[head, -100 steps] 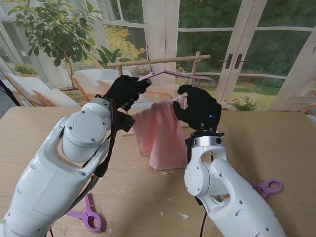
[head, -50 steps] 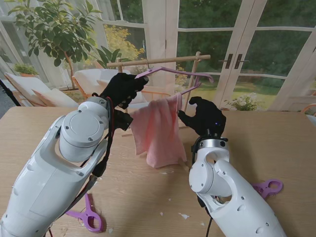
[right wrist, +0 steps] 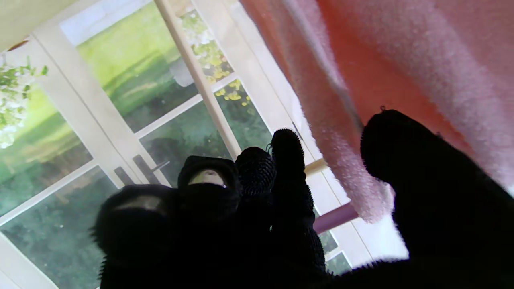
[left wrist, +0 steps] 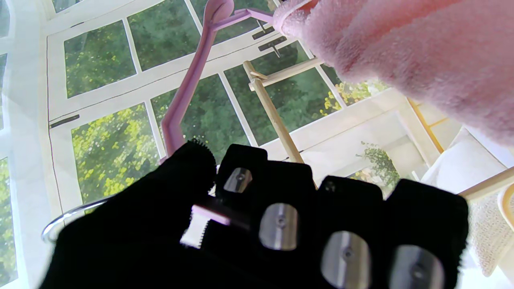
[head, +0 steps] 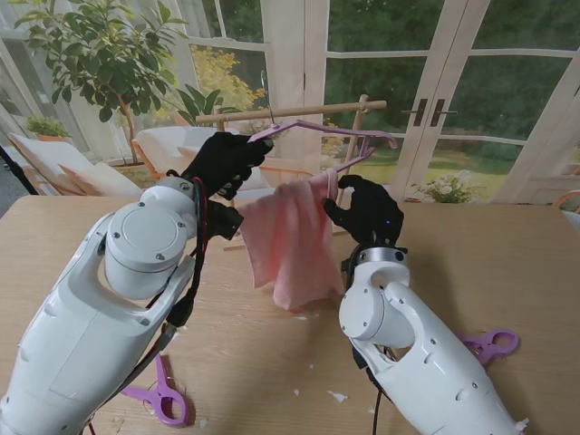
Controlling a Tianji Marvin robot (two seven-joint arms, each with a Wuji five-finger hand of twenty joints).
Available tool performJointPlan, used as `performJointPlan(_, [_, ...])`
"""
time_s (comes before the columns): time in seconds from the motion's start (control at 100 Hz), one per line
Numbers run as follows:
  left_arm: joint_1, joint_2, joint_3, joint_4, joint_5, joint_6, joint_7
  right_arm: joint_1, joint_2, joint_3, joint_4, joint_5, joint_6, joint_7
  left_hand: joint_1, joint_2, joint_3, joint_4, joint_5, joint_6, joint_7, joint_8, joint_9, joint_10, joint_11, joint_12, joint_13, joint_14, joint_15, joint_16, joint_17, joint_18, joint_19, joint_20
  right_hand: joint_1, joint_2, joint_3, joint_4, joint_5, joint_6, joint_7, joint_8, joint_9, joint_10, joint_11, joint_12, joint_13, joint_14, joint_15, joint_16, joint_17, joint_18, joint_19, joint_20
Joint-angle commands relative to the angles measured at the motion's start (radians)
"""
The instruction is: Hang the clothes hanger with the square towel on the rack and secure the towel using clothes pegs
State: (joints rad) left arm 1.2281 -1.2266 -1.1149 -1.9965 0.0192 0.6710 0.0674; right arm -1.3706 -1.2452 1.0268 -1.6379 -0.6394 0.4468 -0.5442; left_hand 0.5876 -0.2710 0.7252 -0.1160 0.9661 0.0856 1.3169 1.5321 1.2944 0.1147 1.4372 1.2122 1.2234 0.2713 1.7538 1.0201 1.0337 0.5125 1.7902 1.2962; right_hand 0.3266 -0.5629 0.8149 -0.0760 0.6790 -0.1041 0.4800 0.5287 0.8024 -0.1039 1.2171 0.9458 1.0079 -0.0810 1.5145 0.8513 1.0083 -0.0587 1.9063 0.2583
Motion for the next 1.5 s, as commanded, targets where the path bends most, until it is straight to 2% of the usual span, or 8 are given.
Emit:
performJointPlan(0.0, [-0.001, -0.004, -0.003, -0.011, -0.005, -0.002, -0.016, 0.003, -0.017, -0.006, 0.002, 0.0, -0.008, 0.002, -0.015, 0.009, -0.021, 0.008, 0.054, 0.03, 0.02, 0.038, 0.048, -0.039, 0.058, 0.011, 0.039, -0.002, 0.119, 0.004, 0.03, -0.024, 0.304, 0.069, 0.042, -0.031, 0.078, 0.01, 0.068, -0.049, 0.057, 0.03, 0.029, -0.039, 0.03, 0.003, 0.015, 0.05, 0.016, 0.018, 0.0, -0.05, 0.101, 0.416])
performJointPlan(0.06, [-0.001, -0.004, -0.004, -0.011, -0.002, -0.002, -0.015, 0.008, -0.025, -0.009, 0.011, 0.006, -0.01, -0.026, -0.015, 0.009, -0.021, 0.008, 0.054, 0.03, 0.02, 0.038, 0.048, -0.039, 0.058, 0.011, 0.039, -0.003, 0.119, 0.004, 0.031, -0.024, 0.304, 0.069, 0.178, -0.074, 0.102, -0.081, 0.098, -0.134, 0.381, -0.116, 0.08, -0.044, 0.046, 0.002, 0.045, 0.049, 0.038, -0.002, 0.016, -0.042, 0.108, 0.419])
performJointPlan(0.19, [0.0, -0.001, -0.005, -0.007, 0.017, -0.004, -0.016, -0.002, -0.027, -0.007, -0.003, -0.011, -0.002, -0.049, -0.015, 0.009, -0.022, 0.009, 0.054, 0.03, 0.02, 0.038, 0.048, -0.039, 0.058, 0.011, 0.039, -0.003, 0.119, 0.004, 0.031, -0.025, 0.304, 0.069, 0.232, -0.025, 0.141, -0.071, 0.184, -0.122, 0.507, -0.049, 0.133, -0.038, 0.058, -0.006, 0.082, 0.05, 0.059, -0.02, 0.048, -0.036, 0.117, 0.411])
performJointPlan(0.39, [0.003, 0.003, -0.003, 0.006, 0.039, -0.007, -0.022, -0.024, -0.025, -0.001, -0.06, -0.053, -0.014, -0.086, -0.014, 0.005, -0.021, 0.009, 0.056, 0.031, 0.02, 0.038, 0.048, -0.039, 0.058, 0.011, 0.039, -0.002, 0.119, 0.004, 0.03, -0.024, 0.304, 0.069, 0.22, 0.019, 0.139, -0.046, 0.153, -0.07, 0.512, 0.063, 0.124, -0.036, 0.084, 0.003, 0.098, 0.036, 0.075, -0.038, 0.076, -0.055, 0.13, 0.393])
performJointPlan(0.57, [0.013, 0.009, -0.004, 0.007, 0.049, -0.025, -0.033, -0.009, -0.025, -0.005, -0.101, -0.085, 0.003, -0.099, -0.019, -0.005, -0.011, 0.011, 0.064, 0.035, 0.018, 0.038, 0.049, -0.038, 0.061, 0.01, 0.039, -0.003, 0.119, 0.004, 0.03, -0.024, 0.304, 0.07, 0.214, 0.029, 0.13, -0.042, 0.146, -0.064, 0.511, 0.085, 0.126, -0.039, 0.088, 0.004, 0.111, 0.03, 0.082, -0.039, 0.097, -0.066, 0.132, 0.386])
performJointPlan(0.92, [0.038, 0.02, -0.038, -0.021, 0.046, -0.042, -0.051, 0.033, -0.029, 0.016, -0.106, -0.082, 0.106, -0.058, -0.026, -0.015, 0.003, 0.012, 0.075, 0.032, 0.018, 0.038, 0.049, -0.038, 0.067, 0.006, 0.039, -0.003, 0.119, 0.005, 0.03, -0.022, 0.304, 0.072, 0.213, 0.028, 0.123, -0.041, 0.146, -0.055, 0.508, 0.097, 0.131, -0.033, 0.089, 0.003, 0.123, 0.032, 0.09, -0.043, 0.118, -0.073, 0.141, 0.377])
performJointPlan(1.36, [0.042, 0.015, -0.055, -0.037, -0.004, -0.041, -0.044, 0.034, -0.027, 0.028, -0.062, -0.056, 0.118, -0.032, -0.028, -0.017, 0.008, 0.011, 0.081, 0.037, 0.017, 0.038, 0.049, -0.033, 0.071, 0.002, 0.039, 0.003, 0.119, 0.007, 0.027, -0.009, 0.304, 0.077, 0.186, 0.021, 0.104, -0.05, 0.145, -0.054, 0.498, 0.085, 0.129, -0.029, 0.086, -0.001, 0.118, 0.037, 0.091, -0.049, 0.123, -0.072, 0.147, 0.368])
performJointPlan(1.49, [0.043, 0.017, -0.059, -0.042, -0.002, -0.039, -0.047, 0.029, -0.023, 0.03, -0.065, -0.06, 0.11, -0.026, -0.027, -0.016, 0.008, 0.011, 0.082, 0.036, 0.017, 0.038, 0.049, -0.033, 0.072, 0.002, 0.039, 0.002, 0.119, 0.007, 0.027, -0.007, 0.304, 0.078, 0.077, 0.016, 0.09, -0.045, 0.118, 0.015, 0.334, 0.022, 0.068, -0.007, 0.044, -0.025, 0.064, 0.056, 0.054, -0.045, 0.078, -0.062, 0.13, 0.367])
